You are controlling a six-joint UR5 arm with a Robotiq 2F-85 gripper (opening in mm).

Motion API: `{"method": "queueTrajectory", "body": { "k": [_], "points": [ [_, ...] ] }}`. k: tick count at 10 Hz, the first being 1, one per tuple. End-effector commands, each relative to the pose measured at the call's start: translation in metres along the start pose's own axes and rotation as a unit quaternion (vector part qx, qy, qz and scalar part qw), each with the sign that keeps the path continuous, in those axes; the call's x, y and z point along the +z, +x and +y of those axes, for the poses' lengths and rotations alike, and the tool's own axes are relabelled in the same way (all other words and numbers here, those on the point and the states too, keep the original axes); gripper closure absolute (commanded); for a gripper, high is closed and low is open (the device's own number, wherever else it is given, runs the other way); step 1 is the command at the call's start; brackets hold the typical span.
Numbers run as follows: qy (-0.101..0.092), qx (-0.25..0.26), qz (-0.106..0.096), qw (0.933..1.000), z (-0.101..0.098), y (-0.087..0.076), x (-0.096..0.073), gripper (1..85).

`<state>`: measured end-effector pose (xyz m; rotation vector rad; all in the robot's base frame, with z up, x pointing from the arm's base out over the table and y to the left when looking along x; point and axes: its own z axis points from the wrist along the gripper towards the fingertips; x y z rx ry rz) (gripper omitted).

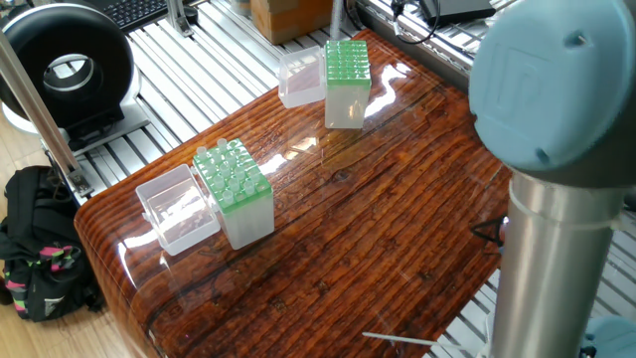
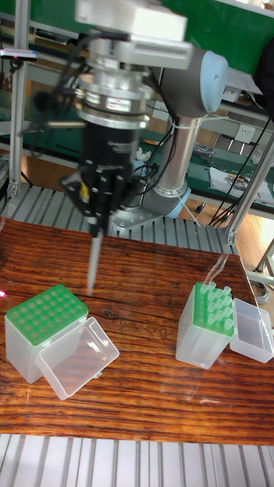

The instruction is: Transfer all large pipette tips from one holder to another

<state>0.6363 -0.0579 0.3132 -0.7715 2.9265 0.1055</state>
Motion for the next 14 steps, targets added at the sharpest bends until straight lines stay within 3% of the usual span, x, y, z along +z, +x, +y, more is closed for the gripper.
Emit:
{"method": "queueTrajectory", "body": {
  "k": [1,2,4,5,6,7,9,11,12,14],
  "points": [
    [0.009,0.042,-0.016,0.999,0.021,-0.014,0.011,84.7],
    [0.001,0.011,-0.019,0.9998,0.025,-0.016,0.011,84.7],
    [0.018,-0.048,-0.029,0.9983,0.017,-0.021,0.011,84.7],
    [0.029,-0.06,-0.035,0.9972,0.012,-0.025,0.01,84.7],
    [0.027,-0.058,-0.045,0.9969,0.013,-0.03,0.01,84.7],
    [0.005,-0.04,-0.047,0.9981,0.035,-0.035,0.01,84.7],
    [-0.003,0.001,-0.035,0.9994,0.073,-0.054,0.002,84.7],
    [0.004,0.056,-0.018,0.9982,0.107,-0.066,0.003,84.7],
    [0.02,0.07,-0.012,0.9973,0.112,-0.068,0.005,84.7],
    [0.024,0.075,-0.015,0.9968,0.117,-0.071,0.006,84.7]
  ]
}}
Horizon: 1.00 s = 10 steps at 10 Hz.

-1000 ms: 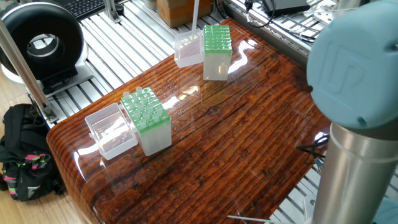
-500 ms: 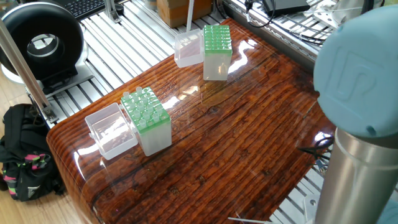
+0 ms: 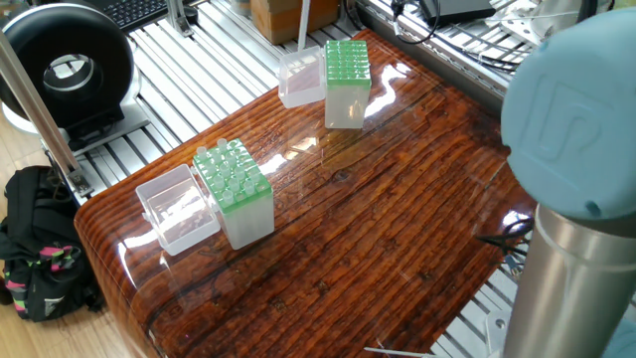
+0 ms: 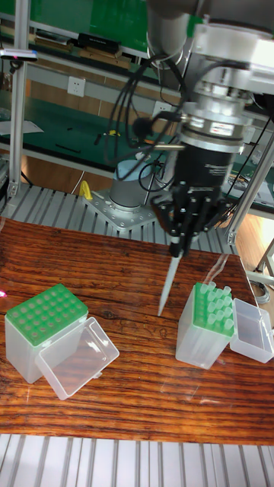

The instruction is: Transfer all large pipette tips from one holder to another

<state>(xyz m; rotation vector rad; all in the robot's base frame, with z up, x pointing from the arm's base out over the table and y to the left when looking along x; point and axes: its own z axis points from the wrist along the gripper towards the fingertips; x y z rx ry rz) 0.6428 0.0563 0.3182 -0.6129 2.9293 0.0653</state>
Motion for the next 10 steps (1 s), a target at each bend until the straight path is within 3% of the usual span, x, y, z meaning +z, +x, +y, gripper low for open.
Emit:
{"method": "queueTrajectory", "body": {
  "k": [1,3,4,5,6,8,10],
  "points": [
    [0.018,0.021,0.003,0.9996,0.015,-0.006,-0.002,84.7],
    [0.028,0.011,0.004,0.9996,0.01,-0.005,-0.002,84.7],
    [0.013,0.019,-0.013,0.9997,0.017,-0.014,-0.002,84.7],
    [0.02,0.018,-0.027,0.9993,0.014,-0.022,-0.002,84.7],
    [0.027,0.018,-0.029,0.9991,0.017,-0.015,0.0,84.7],
    [0.048,0.037,-0.026,0.9978,0.052,0.031,-0.004,84.7],
    [0.034,0.062,-0.025,0.9972,0.079,0.051,-0.006,84.7]
  ]
}}
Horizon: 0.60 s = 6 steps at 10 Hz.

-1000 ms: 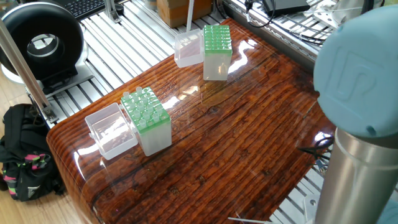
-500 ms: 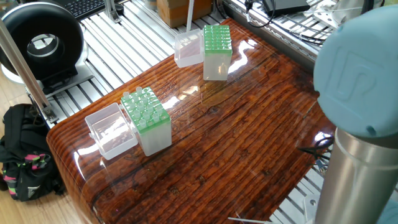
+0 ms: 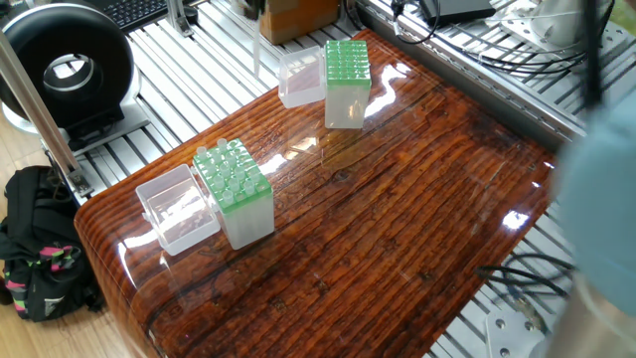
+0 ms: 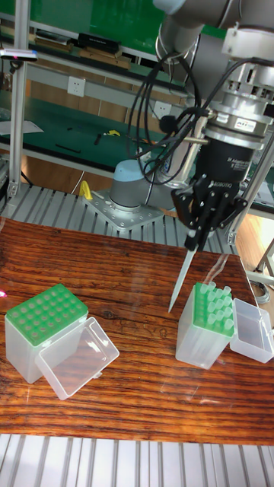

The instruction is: Transfer all large pipette tips from one holder to another

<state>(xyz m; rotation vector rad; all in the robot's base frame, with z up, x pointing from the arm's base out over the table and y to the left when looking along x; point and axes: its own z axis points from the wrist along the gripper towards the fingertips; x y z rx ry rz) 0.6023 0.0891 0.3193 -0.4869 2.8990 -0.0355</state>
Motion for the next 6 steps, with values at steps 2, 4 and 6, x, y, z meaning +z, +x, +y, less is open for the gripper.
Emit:
{"method": "queueTrajectory", "body": {
  "k": [2,4,6],
  "points": [
    [-0.012,0.038,-0.017,0.9991,0.0453,0.0312,0.0,84.7],
    [-0.015,0.022,-0.017,0.9995,0.0458,0.0297,-0.0003,84.7],
    [-0.025,-0.006,-0.006,0.9997,0.0511,0.0355,-0.0003,84.7]
  ]
}}
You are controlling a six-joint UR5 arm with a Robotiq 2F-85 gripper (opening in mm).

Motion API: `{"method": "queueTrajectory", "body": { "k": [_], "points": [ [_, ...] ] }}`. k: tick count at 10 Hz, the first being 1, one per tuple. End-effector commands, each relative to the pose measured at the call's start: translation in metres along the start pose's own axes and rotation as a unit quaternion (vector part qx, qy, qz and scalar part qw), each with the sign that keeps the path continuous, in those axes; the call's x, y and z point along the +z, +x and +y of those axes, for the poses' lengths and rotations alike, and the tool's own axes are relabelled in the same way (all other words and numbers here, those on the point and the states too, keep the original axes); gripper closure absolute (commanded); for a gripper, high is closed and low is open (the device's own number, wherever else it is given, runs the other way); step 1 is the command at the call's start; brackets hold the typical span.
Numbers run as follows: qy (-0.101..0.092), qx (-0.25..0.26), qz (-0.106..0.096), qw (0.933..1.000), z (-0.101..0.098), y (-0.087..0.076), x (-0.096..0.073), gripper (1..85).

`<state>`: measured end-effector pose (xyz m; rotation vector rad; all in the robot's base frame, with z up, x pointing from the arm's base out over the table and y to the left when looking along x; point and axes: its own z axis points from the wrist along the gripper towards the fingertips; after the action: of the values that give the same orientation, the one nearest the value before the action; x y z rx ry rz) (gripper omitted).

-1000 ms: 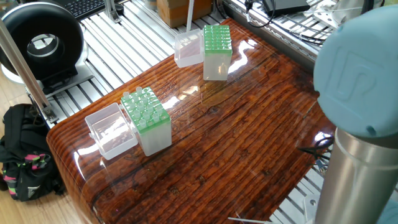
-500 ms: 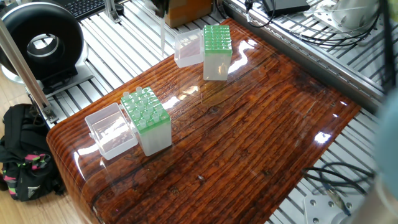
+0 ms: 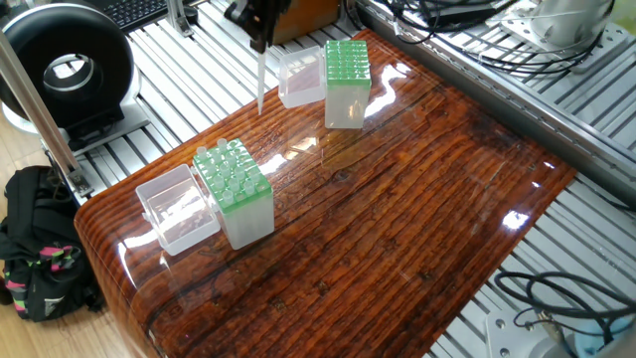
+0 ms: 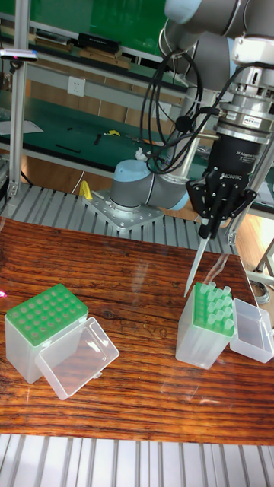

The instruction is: Transfer all large pipette tips from one holder to another

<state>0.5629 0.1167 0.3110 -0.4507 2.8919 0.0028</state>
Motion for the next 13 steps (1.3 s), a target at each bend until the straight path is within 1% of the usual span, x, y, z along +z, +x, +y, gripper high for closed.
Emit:
{"method": "queueTrajectory", "body": {
  "k": [1,2,3,4,5,7,8,10,11,12,13],
  "points": [
    [-0.02,-0.022,-0.007,0.9995,0.015,0.002,-0.001,84.7],
    [-0.025,-0.016,-0.012,0.9995,0.018,-0.001,-0.001,84.7],
    [-0.012,-0.011,-0.015,0.9997,0.024,0.007,0.0,84.7],
    [-0.002,0.008,-0.029,0.9996,0.038,0.015,0.005,84.7],
    [0.003,0.013,-0.038,0.9992,0.044,0.016,0.01,84.7],
    [0.002,0.014,-0.043,0.999,0.045,0.014,0.015,84.7],
    [-0.001,0.017,-0.045,0.9989,0.047,0.012,0.013,84.7],
    [-0.013,0.022,-0.05,0.9984,0.054,0.003,0.011,84.7],
    [-0.012,0.027,-0.049,0.9983,0.058,-0.001,0.013,84.7],
    [-0.004,0.027,-0.048,0.9985,0.057,-0.001,0.018,84.7],
    [-0.002,0.026,-0.048,0.9985,0.056,0.001,0.021,84.7]
  ]
}}
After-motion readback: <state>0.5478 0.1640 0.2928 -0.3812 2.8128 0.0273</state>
